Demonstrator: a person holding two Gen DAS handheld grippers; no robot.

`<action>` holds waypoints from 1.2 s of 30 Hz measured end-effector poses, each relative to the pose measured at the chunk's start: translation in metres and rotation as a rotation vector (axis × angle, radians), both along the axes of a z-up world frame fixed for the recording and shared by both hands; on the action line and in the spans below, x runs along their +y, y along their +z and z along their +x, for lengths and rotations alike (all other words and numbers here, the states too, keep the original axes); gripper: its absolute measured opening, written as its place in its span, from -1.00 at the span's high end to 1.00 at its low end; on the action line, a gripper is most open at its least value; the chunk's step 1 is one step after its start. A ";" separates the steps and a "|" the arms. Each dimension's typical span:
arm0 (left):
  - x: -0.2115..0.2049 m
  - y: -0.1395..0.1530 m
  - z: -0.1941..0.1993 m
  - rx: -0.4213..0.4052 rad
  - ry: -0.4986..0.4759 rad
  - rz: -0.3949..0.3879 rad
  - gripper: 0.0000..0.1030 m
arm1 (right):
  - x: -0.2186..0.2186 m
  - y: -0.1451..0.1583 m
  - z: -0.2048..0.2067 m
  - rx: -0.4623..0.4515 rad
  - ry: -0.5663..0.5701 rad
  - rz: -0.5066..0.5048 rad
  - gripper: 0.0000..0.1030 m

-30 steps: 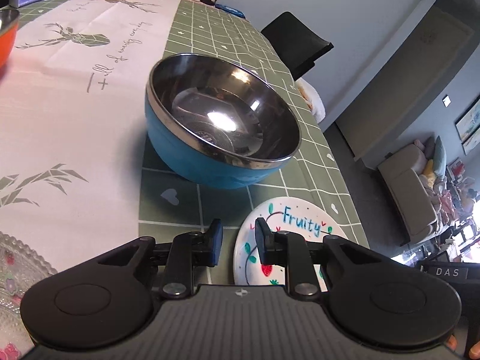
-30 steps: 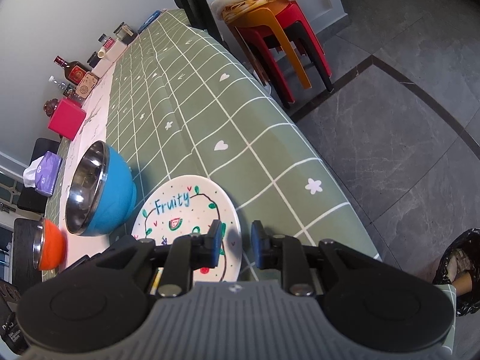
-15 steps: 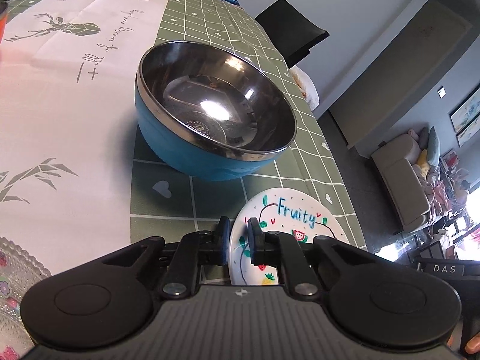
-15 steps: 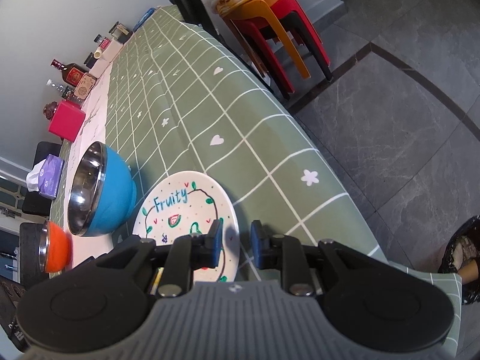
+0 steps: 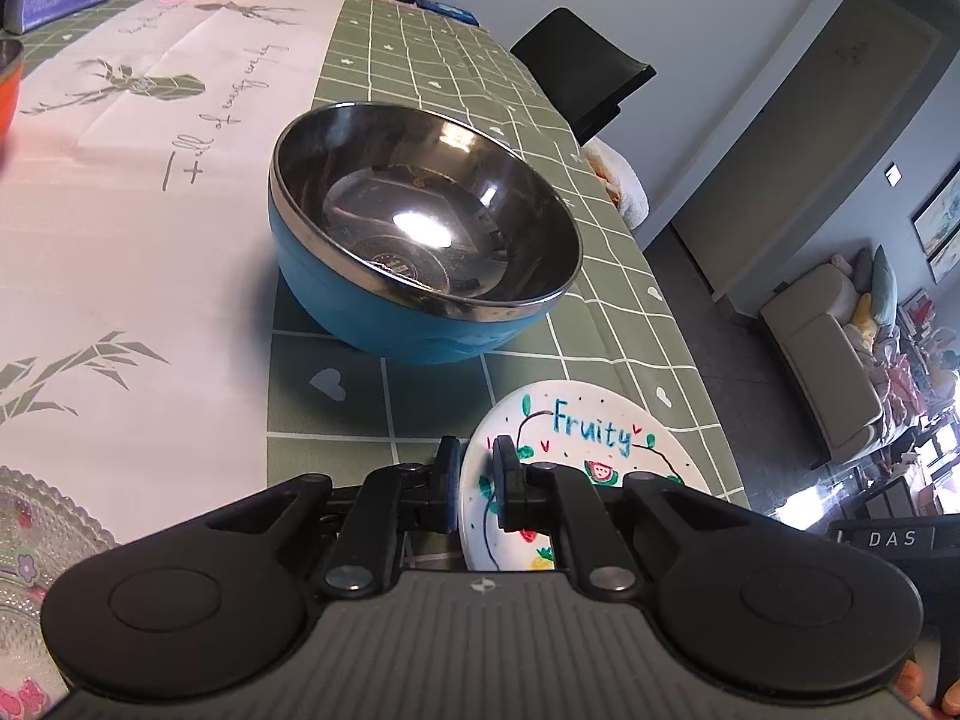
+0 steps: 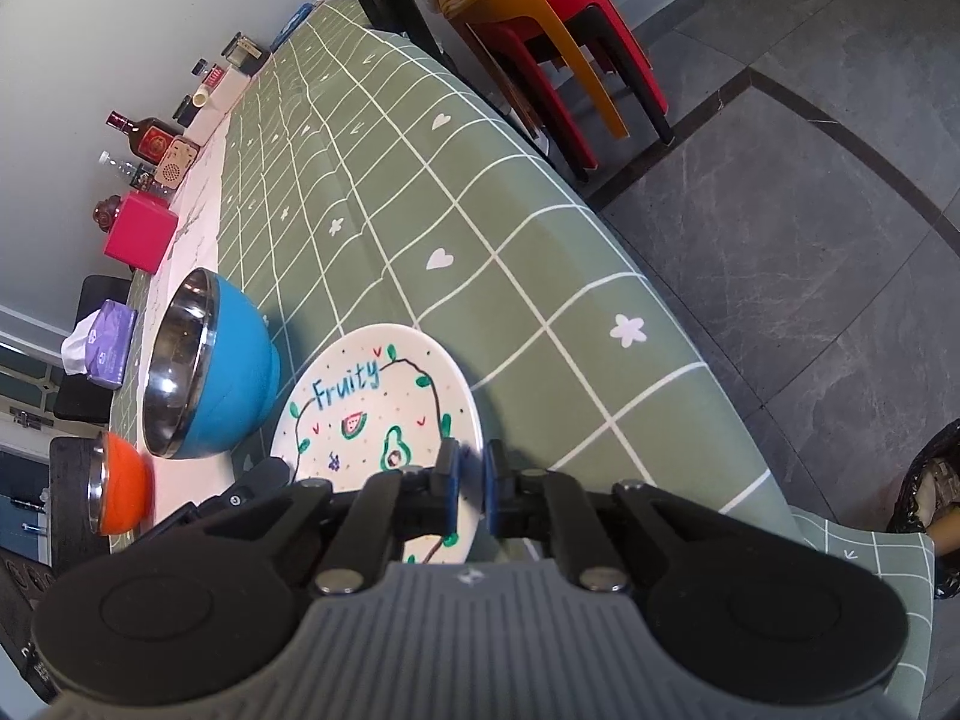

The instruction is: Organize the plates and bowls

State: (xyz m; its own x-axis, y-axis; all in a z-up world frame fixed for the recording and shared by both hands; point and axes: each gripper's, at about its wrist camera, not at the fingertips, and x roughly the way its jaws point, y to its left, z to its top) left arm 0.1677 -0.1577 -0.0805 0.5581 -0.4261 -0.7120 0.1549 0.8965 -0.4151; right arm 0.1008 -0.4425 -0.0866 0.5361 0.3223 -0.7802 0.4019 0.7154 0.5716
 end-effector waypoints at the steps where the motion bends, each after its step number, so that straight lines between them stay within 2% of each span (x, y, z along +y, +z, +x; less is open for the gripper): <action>1: 0.000 0.002 -0.001 -0.001 0.005 0.001 0.81 | 0.000 0.001 -0.001 -0.002 0.002 0.002 0.89; 8: 0.008 0.015 -0.009 -0.020 0.015 -0.001 0.86 | 0.005 0.008 -0.006 -0.004 0.021 0.006 0.88; 14: 0.014 0.009 -0.011 0.024 0.014 -0.014 0.86 | 0.008 0.009 -0.008 0.011 0.030 -0.004 0.89; 20: 0.018 -0.005 -0.006 0.068 0.004 -0.055 0.77 | 0.007 0.003 -0.006 0.025 0.028 -0.013 0.89; 23: 0.020 -0.007 -0.004 0.058 0.001 -0.070 0.77 | 0.007 0.000 -0.005 0.034 0.033 -0.004 0.88; 26: 0.020 -0.010 -0.001 0.045 -0.012 -0.081 0.59 | 0.007 0.000 -0.005 0.035 0.033 -0.005 0.87; 30: 0.021 -0.013 0.003 0.033 -0.023 -0.103 0.59 | 0.008 0.001 -0.005 0.031 0.036 -0.009 0.81; 32: 0.019 -0.013 0.002 0.022 -0.032 -0.089 0.59 | 0.008 0.001 -0.004 0.031 0.036 -0.013 0.81; 34: 0.016 -0.011 0.000 0.005 -0.046 -0.062 0.72 | 0.007 0.001 -0.004 0.030 0.032 -0.006 0.81; 36: 0.013 -0.009 -0.003 -0.002 -0.047 -0.044 0.72 | 0.006 0.000 -0.005 0.028 0.022 0.005 0.81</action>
State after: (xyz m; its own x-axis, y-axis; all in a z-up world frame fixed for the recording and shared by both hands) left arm 0.1652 -0.1446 -0.0891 0.5381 -0.4831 -0.6907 0.1972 0.8689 -0.4540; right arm 0.0959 -0.4366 -0.0865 0.5065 0.3377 -0.7934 0.4017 0.7217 0.5637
